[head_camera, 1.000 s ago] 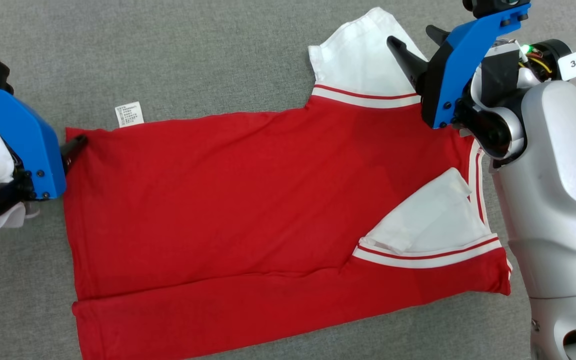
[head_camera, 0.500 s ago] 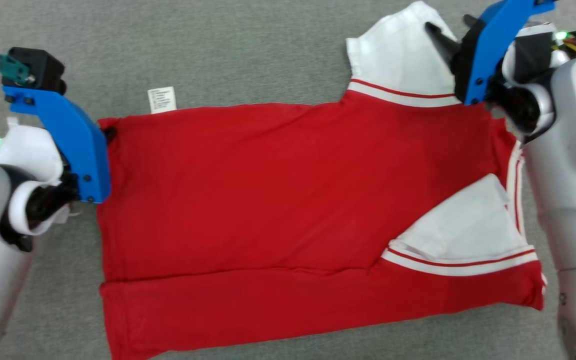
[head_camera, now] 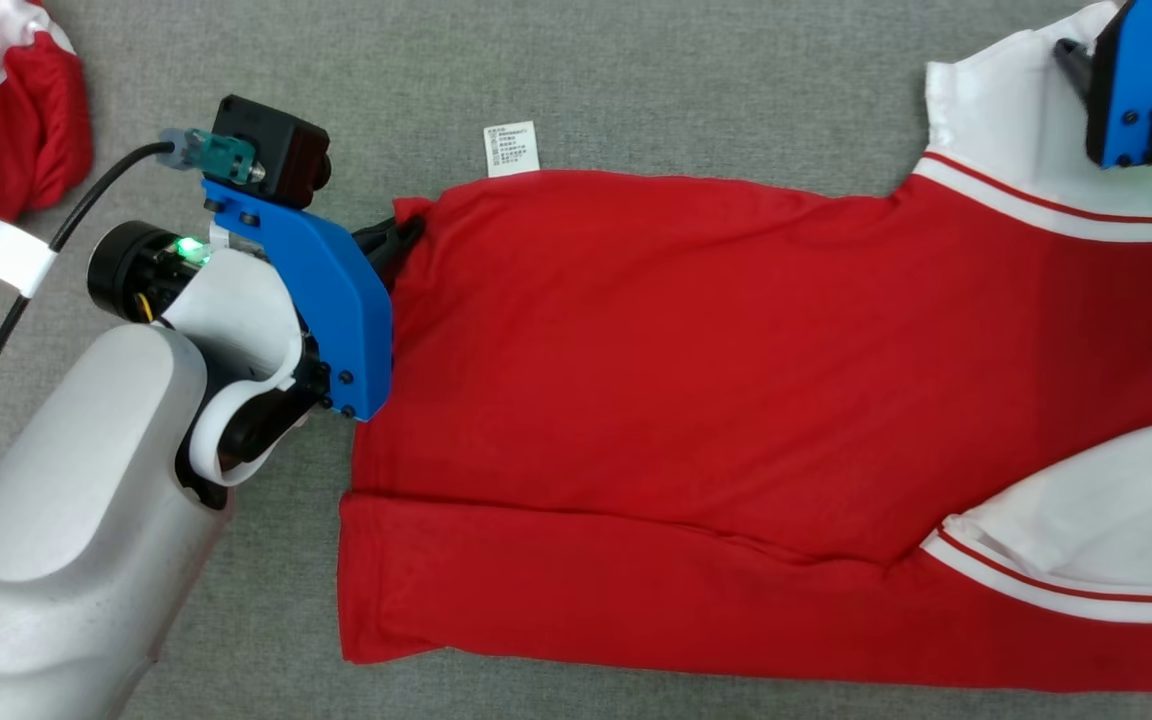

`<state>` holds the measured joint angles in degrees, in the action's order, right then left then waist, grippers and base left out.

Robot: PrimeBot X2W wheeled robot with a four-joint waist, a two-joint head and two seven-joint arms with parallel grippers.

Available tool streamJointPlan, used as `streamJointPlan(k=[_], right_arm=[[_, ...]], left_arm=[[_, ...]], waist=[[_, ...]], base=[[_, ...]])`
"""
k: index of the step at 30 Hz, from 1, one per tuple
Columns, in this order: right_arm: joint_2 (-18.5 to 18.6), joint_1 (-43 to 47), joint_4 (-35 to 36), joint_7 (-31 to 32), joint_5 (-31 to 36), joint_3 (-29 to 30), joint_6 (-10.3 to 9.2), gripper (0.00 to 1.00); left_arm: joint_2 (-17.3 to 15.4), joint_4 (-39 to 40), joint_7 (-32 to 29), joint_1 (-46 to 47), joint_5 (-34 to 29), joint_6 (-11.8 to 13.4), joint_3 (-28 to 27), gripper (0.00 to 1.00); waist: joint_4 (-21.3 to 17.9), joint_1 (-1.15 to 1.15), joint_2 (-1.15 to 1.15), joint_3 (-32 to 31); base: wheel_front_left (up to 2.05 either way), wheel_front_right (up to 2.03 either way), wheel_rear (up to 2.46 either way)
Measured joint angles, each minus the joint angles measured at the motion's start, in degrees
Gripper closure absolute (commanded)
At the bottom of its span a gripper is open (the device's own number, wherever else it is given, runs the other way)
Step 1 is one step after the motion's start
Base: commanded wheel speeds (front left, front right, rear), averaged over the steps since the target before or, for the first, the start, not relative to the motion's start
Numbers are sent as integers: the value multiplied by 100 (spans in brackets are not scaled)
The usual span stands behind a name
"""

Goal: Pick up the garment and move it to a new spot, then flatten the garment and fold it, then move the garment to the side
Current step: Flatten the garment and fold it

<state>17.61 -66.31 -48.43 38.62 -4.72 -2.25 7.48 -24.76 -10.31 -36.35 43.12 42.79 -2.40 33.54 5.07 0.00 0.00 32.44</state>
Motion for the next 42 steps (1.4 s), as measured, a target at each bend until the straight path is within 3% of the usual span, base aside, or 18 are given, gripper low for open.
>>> streamJointPlan(k=[1,2,3,6,7,9,10,11,12,15,22,25,32,42], right_arm=[[33,-56,-40,44,-3,10,1,48],[41,-98,-62,67,-33,16,1,69],[33,-117,-71,52,-92,41,0,100],[-16,-110,-57,-159,-198,60,2,100],[-54,-56,12,-513,-386,156,1,100],[-77,-10,45,-621,-458,174,1,100],[-59,54,132,-826,-605,130,1,100],[-59,54,132,-826,-605,130,1,100],[-32,183,297,-1061,-744,52,1,100],[75,587,567,-1324,-973,-113,1,100],[289,1477,1368,-1603,-1630,-282,1,100],[425,1959,1828,-1592,-1881,-321,1,100],[603,3210,3192,-1123,-2287,-192,0,100],[290,4680,4375,-477,-2296,376,0,100]], left_arm=[[22,-16,55,10,-10,0,1,100],[47,-32,129,11,-10,0,-4,100],[74,-53,209,10,-11,11,-25,100],[111,-109,427,-30,-9,85,-137,100],[185,-211,879,-174,25,237,-366,100],[216,-242,1044,-266,79,271,-459,100],[282,-268,1446,-465,145,312,-625,100],[282,-268,1446,-465,145,312,-625,100],[355,-274,1954,-619,185,301,-804,100],[467,-326,2461,-889,312,188,-951,100],[513,-385,3016,-1495,420,58,-1059,100],[506,-320,3225,-1833,487,32,-1096,100],[101,-176,3574,-2479,314,-165,-1061,100],[-157,-301,3706,-2892,113,-235,-880,100]], waist=[[33,0,0,33],[59,0,0,56],[70,0,0,72],[45,0,0,66],[-41,1,0,43],[-74,0,0,20],[-137,0,0,-42],[-137,0,0,-42],[-195,0,0,-126],[-265,0,0,-304],[-409,0,0,-718],[-493,0,0,-924],[-719,-2,0,-1344],[-902,-1,0,-1521]], base=[[0,0,0],[0,0,0],[0,0,0],[0,0,0],[0,0,0],[0,0,0],[0,0,0],[0,0,0],[0,0,0],[0,0,0],[0,0,0],[0,0,0],[0,0,0],[0,0,0]])
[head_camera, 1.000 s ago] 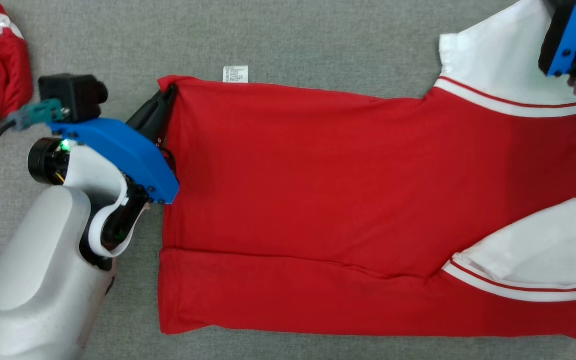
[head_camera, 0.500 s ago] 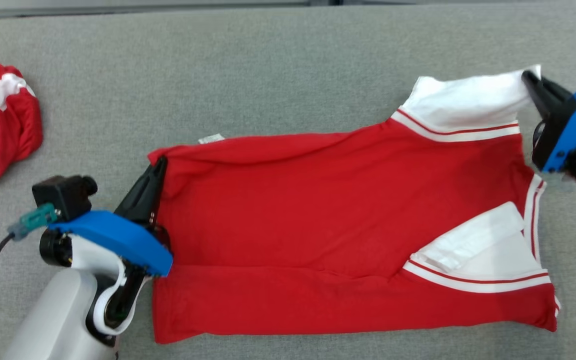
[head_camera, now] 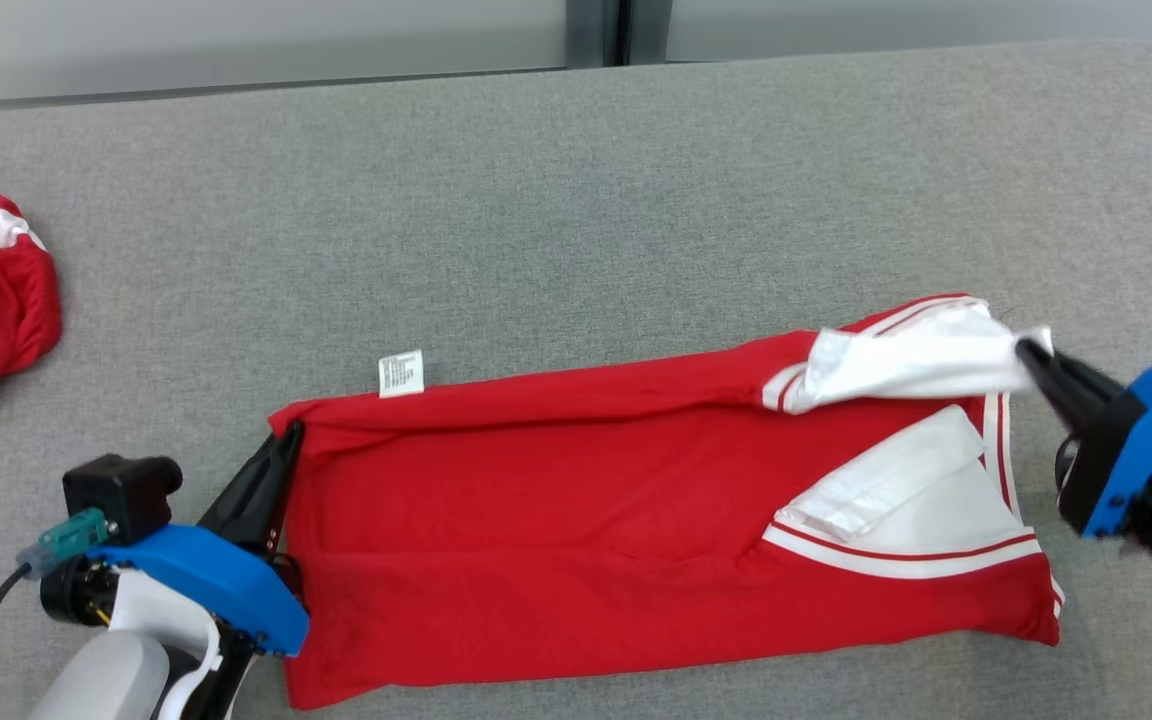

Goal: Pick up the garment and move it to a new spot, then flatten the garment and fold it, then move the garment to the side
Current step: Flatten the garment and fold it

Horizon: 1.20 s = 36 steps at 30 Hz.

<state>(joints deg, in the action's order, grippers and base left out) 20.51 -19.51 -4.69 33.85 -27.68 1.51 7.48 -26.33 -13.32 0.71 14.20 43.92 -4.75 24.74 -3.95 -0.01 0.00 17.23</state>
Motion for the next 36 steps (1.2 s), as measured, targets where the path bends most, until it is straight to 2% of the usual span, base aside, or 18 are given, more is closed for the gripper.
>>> streamJointPlan(k=[10,11,12,13,14,15,16,19,23,27,36], right_arm=[[-382,1017,587,198,109,368,0,100],[-388,1074,621,204,109,369,0,82],[-409,1129,660,226,108,371,1,51],[-445,1191,691,263,108,386,0,0],[-481,1269,712,302,121,413,1,0],[-502,1352,733,389,157,435,0,0],[-508,1451,754,489,192,452,0,0],[-550,1684,870,800,310,514,0,0],[-624,1720,1181,783,426,761,0,0],[-755,1573,1187,772,655,924,0,0],[-1426,928,207,968,1472,1448,0,0]], left_arm=[[64,71,134,-594,42,204,52,100],[79,51,136,-604,36,230,66,100],[91,34,155,-605,23,250,77,100],[111,8,200,-608,5,285,74,86],[135,-20,231,-612,2,307,71,53],[160,-45,275,-623,2,324,67,9],[186,-75,314,-631,3,345,54,0],[241,-158,419,-656,3,374,42,0],[308,-177,770,-675,4,425,-81,0],[368,-165,1148,-656,30,457,-299,0],[687,-300,1404,-120,-261,470,-579,0]], waist=[[-56,0,0,-183],[-54,0,0,-191],[-50,0,0,-197],[-44,1,0,-203],[-38,1,0,-211],[-31,1,0,-220],[-24,0,0,-228],[-4,1,0,-266],[19,1,0,-353],[29,1,0,-466],[221,1,0,-604]], base=[[0,0,0],[0,0,0],[0,0,0],[0,0,0],[0,0,0],[0,0,0],[0,0,0],[0,0,0],[0,0,0],[0,0,0],[0,0,0]])
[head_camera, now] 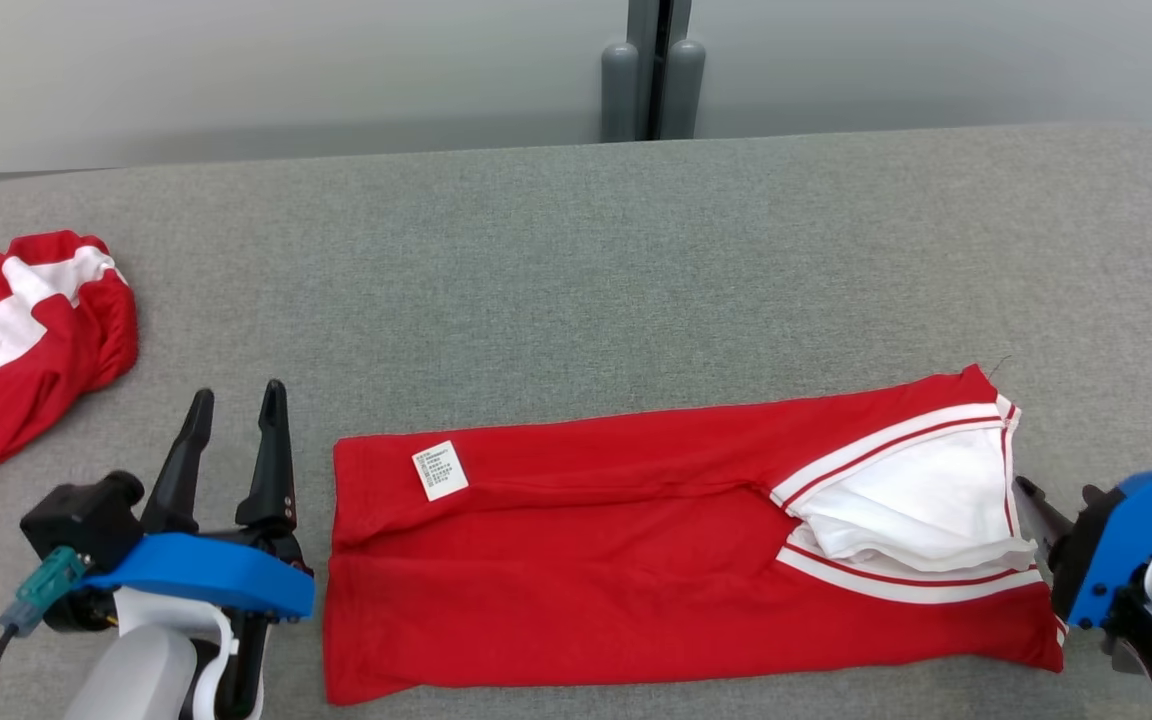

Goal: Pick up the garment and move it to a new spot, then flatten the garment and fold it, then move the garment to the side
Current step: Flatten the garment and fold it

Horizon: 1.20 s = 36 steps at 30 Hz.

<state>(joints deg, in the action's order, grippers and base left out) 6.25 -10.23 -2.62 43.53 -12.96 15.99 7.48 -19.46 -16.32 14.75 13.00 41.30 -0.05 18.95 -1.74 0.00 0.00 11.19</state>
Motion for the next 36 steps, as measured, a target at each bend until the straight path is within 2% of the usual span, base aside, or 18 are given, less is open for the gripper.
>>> streamJointPlan(k=[4,10,17,18,19,20,24,28,36], right_arm=[[-136,-336,-577,19,343,78,0,0],[-209,-633,-1279,-186,781,137,0,0],[-229,-839,-1864,-286,711,-67,-11,0],[-215,-845,-1894,-286,649,-133,-18,31],[-205,-847,-1906,-294,587,-207,-19,57],[-210,-848,-1916,-338,514,-266,-19,100],[-191,-833,-1847,-436,278,-475,-8,100],[55,-772,-1589,-486,158,-499,1,100],[812,-647,-921,-408,379,102,1,100]], left_arm=[[-8,-291,7,257,-107,-93,-15,0],[-22,-634,8,490,-155,-96,-23,0],[-3,-820,9,503,-148,-142,-23,0],[1,-837,9,503,-148,-148,-22,0],[5,-851,11,503,-148,-151,-22,0],[7,-861,15,503,-149,-154,-22,0],[14,-876,16,503,-207,-181,-2,0],[19,-849,16,503,-256,-175,12,0],[-4,-786,-14,558,-343,-99,78,0]], waist=[[53,1,0,43],[112,1,0,113],[144,1,0,150],[145,1,0,148],[143,1,0,144],[139,1,0,140],[104,1,0,116],[44,1,0,74],[-67,1,0,8]], base=[[0,0,0],[0,0,0],[0,0,0],[0,0,0],[0,0,0],[0,0,0],[0,0,0],[0,0,0],[0,0,0]])
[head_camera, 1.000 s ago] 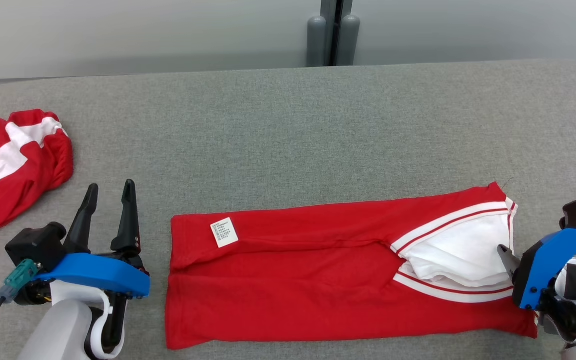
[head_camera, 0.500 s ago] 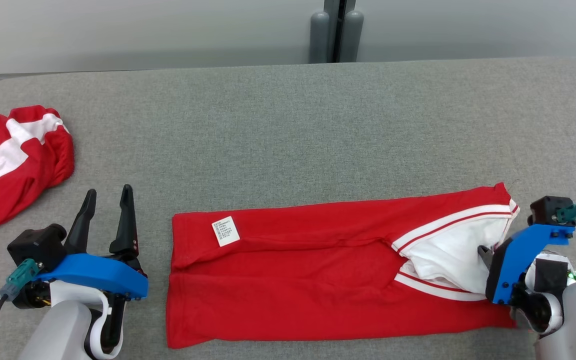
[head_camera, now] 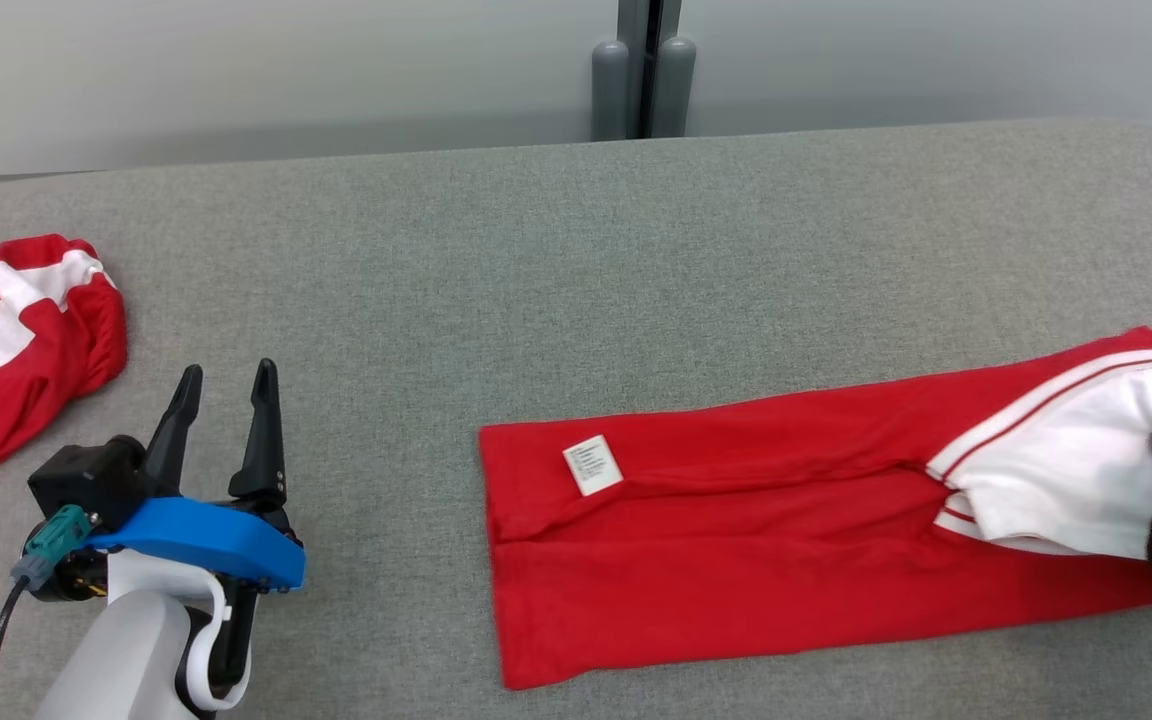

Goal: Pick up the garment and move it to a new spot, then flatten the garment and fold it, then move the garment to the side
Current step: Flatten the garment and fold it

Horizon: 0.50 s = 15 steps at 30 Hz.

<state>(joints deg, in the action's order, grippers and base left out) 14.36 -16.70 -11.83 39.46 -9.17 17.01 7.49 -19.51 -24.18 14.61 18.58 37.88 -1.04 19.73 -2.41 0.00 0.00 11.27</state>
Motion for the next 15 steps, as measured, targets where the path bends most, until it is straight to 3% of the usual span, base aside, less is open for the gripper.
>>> streamJointPlan(k=[6,11,15], right_arm=[[281,70,314,225,287,461,0,100],[46,217,602,505,350,425,-1,100],[-269,466,943,804,234,-130,-1,100]], left_arm=[[33,64,-90,40,-5,58,83,0],[67,59,-131,37,-5,53,154,0],[54,42,-140,-6,-4,42,191,0]], waist=[[3,0,0,-89],[43,0,0,-200],[84,0,0,-273]], base=[[0,0,0],[0,0,0],[0,0,0]])
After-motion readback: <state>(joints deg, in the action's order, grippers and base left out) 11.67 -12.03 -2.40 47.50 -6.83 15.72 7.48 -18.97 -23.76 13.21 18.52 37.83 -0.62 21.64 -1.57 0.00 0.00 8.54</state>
